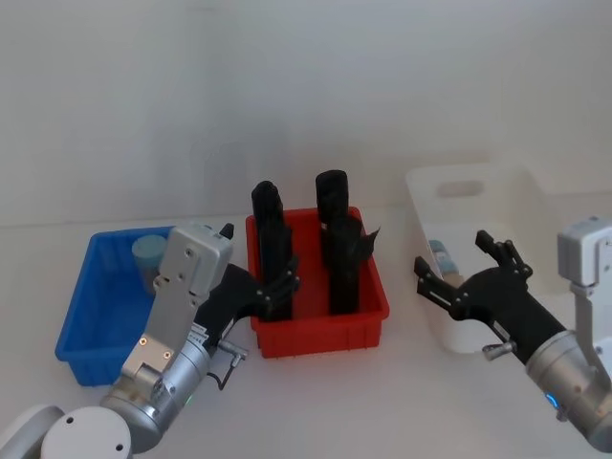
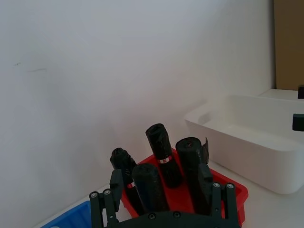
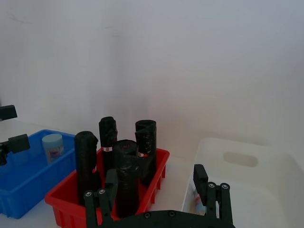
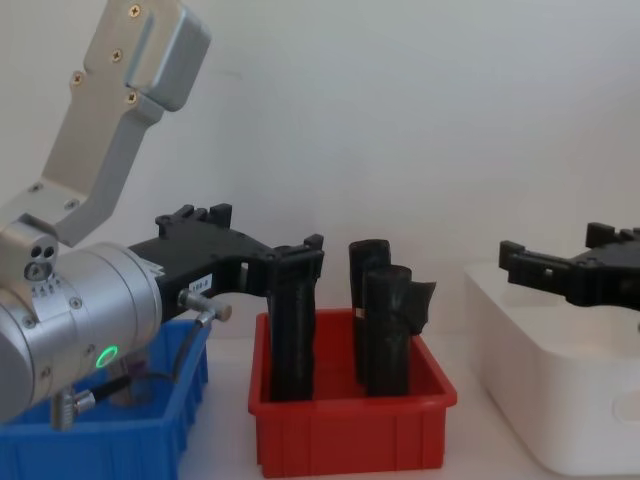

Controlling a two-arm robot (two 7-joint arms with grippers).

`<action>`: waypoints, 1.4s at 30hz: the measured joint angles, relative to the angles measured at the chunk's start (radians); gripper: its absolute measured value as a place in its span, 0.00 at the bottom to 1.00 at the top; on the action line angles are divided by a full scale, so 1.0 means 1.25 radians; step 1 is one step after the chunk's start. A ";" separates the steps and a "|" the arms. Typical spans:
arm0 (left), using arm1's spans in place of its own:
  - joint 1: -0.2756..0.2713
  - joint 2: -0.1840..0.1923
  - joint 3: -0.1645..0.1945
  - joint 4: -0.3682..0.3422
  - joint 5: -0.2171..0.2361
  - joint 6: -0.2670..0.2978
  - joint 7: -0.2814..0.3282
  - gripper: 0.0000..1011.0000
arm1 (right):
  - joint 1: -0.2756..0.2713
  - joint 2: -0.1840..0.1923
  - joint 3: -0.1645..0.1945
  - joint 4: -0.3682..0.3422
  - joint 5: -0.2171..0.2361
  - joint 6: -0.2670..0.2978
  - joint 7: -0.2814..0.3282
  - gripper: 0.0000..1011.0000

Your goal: Pick the cotton swabs from the blue box and place them into the white box.

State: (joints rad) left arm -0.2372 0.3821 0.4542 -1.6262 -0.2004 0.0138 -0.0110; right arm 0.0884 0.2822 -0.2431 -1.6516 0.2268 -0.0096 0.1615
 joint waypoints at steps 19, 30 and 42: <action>0.000 0.000 0.000 0.000 0.000 0.000 0.000 0.99 | 0.155 -0.077 -0.023 0.204 -0.063 -0.032 0.106 0.99; 0.000 0.000 0.000 0.000 0.000 0.000 0.000 0.99 | 0.228 -0.109 -0.031 0.326 -0.085 -0.058 0.145 0.99; 0.000 0.000 0.000 0.000 0.000 0.000 0.000 0.99 | 0.320 -0.145 -0.039 0.475 -0.104 -0.102 0.194 0.99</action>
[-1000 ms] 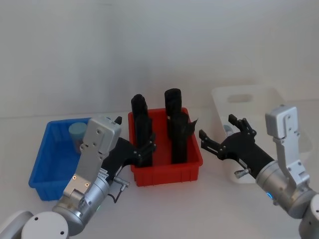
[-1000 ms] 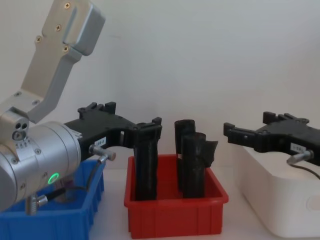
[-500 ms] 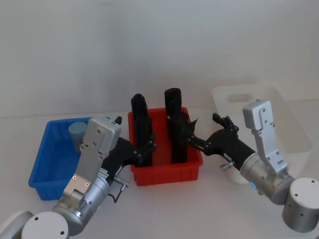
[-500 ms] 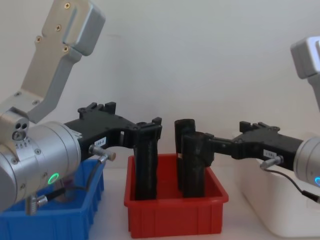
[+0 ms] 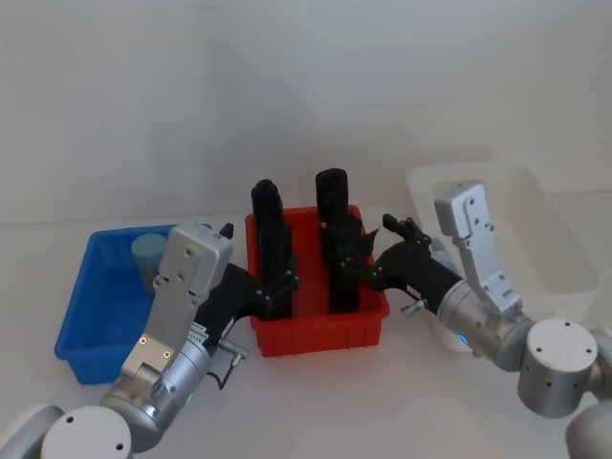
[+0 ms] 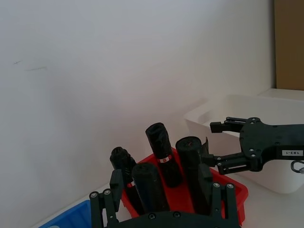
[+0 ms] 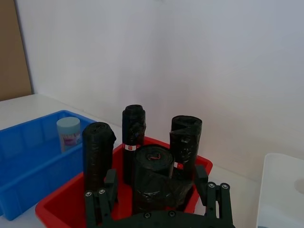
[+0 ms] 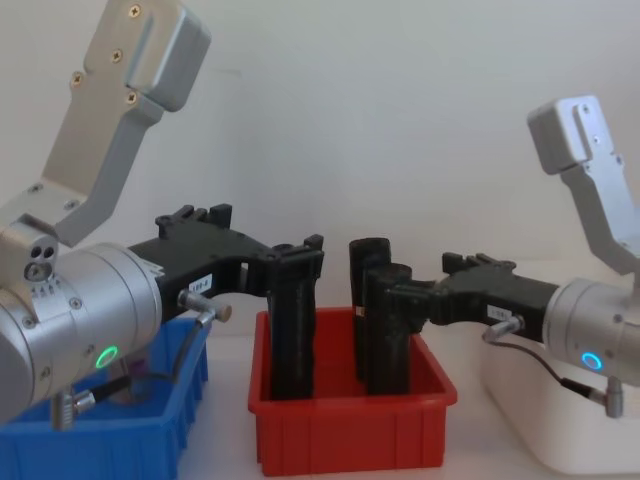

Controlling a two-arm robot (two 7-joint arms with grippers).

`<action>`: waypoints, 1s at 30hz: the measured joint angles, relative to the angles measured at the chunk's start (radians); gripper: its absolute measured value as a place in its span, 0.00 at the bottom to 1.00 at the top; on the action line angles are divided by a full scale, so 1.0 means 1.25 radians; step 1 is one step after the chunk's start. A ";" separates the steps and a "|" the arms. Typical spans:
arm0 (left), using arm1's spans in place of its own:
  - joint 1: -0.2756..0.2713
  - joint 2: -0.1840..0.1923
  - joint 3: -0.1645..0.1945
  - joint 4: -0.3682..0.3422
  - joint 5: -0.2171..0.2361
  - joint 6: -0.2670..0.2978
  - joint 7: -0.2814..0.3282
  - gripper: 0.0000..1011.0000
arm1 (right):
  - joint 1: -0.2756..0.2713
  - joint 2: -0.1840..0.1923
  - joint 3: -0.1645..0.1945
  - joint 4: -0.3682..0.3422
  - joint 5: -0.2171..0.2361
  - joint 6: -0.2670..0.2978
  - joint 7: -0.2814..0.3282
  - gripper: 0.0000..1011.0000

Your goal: Pick the cotton swabs from the blue box and place them into the white box.

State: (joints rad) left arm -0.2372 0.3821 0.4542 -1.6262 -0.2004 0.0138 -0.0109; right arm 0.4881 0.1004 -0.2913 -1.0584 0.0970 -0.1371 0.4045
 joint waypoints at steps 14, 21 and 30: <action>0.000 0.000 0.000 0.000 0.000 0.000 0.000 0.99 | 0.112 -0.041 -0.006 0.195 -0.012 -0.058 0.042 0.98; 0.000 0.000 0.000 0.000 0.000 0.000 0.000 0.99 | 0.160 -0.058 -0.007 0.286 -0.006 -0.083 0.069 0.81; 0.000 0.000 0.000 0.000 0.000 0.000 0.000 0.99 | 0.212 -0.076 -0.007 0.388 0.007 -0.120 0.102 0.55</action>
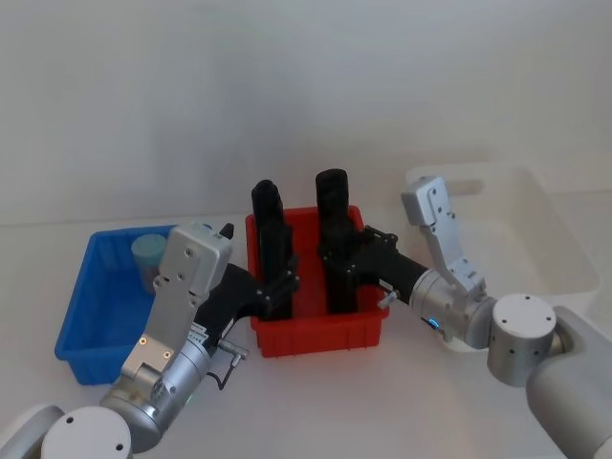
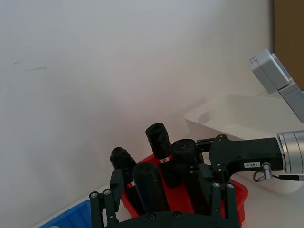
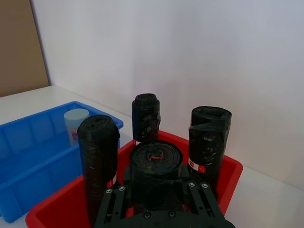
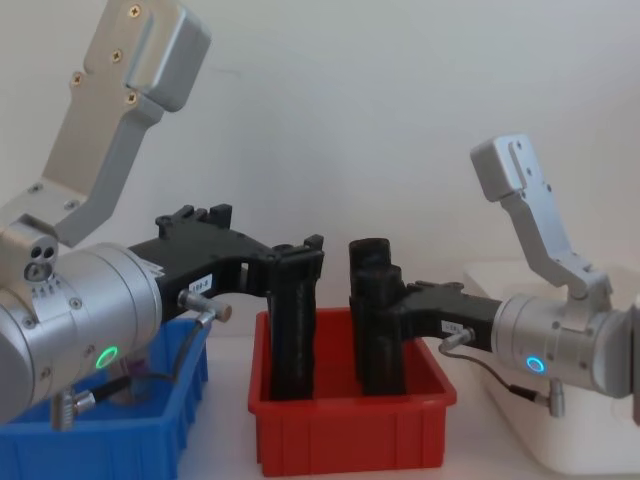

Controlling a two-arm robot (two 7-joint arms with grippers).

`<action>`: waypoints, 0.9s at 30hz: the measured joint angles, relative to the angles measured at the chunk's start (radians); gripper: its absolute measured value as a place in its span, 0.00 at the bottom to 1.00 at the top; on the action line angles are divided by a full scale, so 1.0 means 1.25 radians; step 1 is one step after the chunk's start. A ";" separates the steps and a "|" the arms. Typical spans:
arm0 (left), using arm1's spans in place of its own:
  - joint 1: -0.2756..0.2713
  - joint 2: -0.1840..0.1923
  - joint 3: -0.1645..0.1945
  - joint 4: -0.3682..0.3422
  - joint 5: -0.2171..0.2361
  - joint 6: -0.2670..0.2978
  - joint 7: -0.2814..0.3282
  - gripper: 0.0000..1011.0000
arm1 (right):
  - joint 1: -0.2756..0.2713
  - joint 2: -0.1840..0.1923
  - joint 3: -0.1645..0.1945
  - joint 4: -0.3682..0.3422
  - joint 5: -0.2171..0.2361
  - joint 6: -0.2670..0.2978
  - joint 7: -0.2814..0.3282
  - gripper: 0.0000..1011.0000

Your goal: Pick the cotton swabs from the blue box and place them into the white box.

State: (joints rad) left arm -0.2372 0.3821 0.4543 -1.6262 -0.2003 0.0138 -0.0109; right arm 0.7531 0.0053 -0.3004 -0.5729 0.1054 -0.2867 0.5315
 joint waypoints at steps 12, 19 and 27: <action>0.000 0.000 0.000 0.000 0.000 0.000 0.000 0.99 | 0.009 -0.005 0.002 0.001 0.021 -0.016 0.019 0.51; 0.000 0.000 0.000 0.000 0.000 0.000 0.000 0.99 | -0.044 0.014 0.006 -0.132 0.032 0.017 0.004 0.51; 0.000 0.000 0.000 0.000 0.000 0.000 0.000 0.99 | -0.109 0.040 0.013 -0.301 0.033 0.061 -0.044 0.51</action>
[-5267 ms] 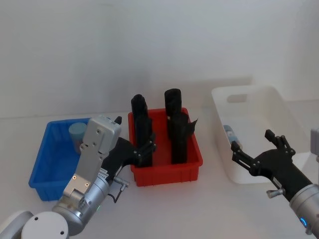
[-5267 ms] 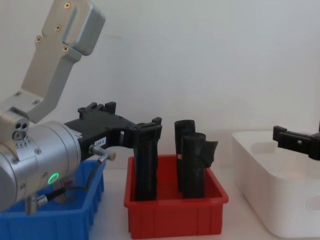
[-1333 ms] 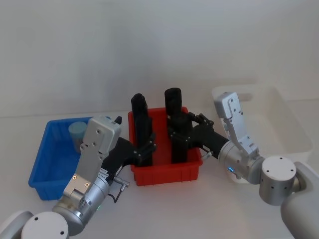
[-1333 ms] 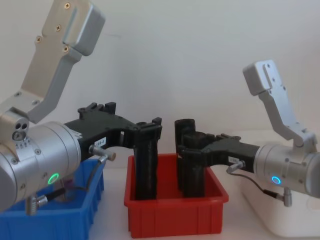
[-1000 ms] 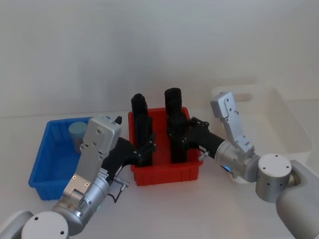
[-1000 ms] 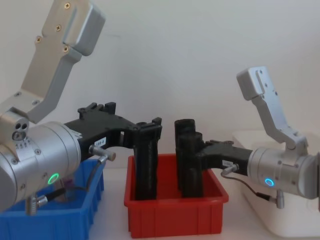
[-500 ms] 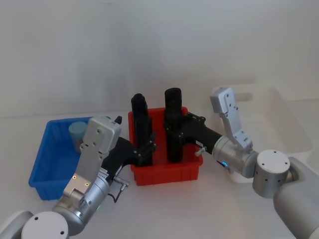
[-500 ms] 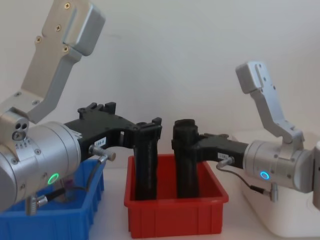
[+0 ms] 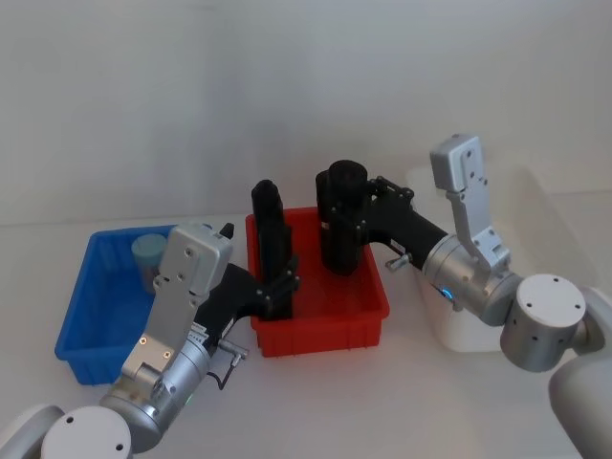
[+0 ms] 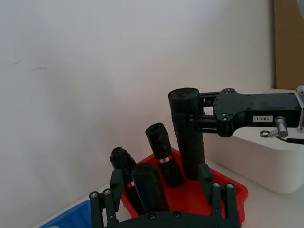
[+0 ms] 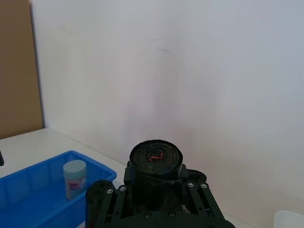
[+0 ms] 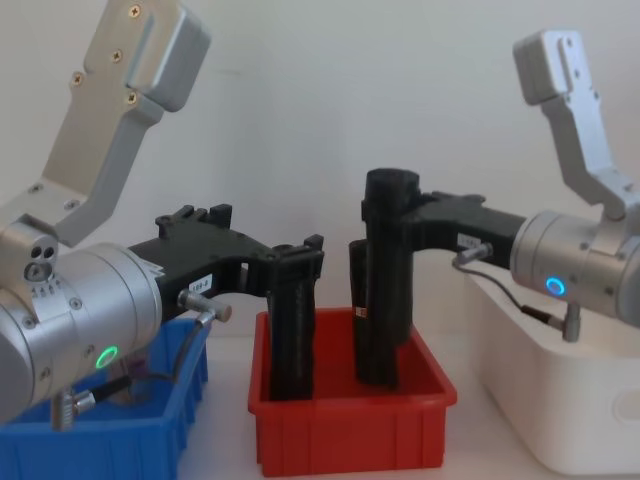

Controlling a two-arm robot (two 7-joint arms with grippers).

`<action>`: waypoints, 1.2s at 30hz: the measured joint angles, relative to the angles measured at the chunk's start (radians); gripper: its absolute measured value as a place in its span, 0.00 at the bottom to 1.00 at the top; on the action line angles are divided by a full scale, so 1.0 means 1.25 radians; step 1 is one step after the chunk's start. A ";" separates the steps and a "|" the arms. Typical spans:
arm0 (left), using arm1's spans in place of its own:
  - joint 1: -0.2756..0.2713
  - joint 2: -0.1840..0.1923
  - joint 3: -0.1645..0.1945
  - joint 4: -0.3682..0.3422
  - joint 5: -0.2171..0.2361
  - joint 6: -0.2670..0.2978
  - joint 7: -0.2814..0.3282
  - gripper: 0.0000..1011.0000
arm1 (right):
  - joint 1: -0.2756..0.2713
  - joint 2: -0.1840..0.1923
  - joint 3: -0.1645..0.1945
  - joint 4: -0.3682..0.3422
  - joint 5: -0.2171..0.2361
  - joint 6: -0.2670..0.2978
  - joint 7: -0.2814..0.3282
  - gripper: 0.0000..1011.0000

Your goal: Pick the cotton swabs from the blue box and place them into the white box.

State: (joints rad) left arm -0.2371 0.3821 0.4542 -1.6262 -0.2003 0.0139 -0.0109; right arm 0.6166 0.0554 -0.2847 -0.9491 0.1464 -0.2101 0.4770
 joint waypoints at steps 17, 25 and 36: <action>0.000 0.000 0.000 0.000 0.000 0.000 0.000 0.99 | -0.115 0.071 0.036 -0.275 -0.039 0.096 -0.138 0.51; 0.000 0.000 0.000 0.000 0.000 0.000 0.000 0.99 | -0.150 0.100 0.057 -0.337 -0.044 0.136 -0.181 0.51; 0.000 0.000 0.000 0.000 0.000 0.000 0.000 0.99 | -0.181 0.123 0.072 -0.375 -0.041 0.176 -0.204 0.51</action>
State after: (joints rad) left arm -0.2372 0.3821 0.4542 -1.6262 -0.2004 0.0139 -0.0109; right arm 0.3900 0.2094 -0.1948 -1.4183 0.0952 0.0105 0.2217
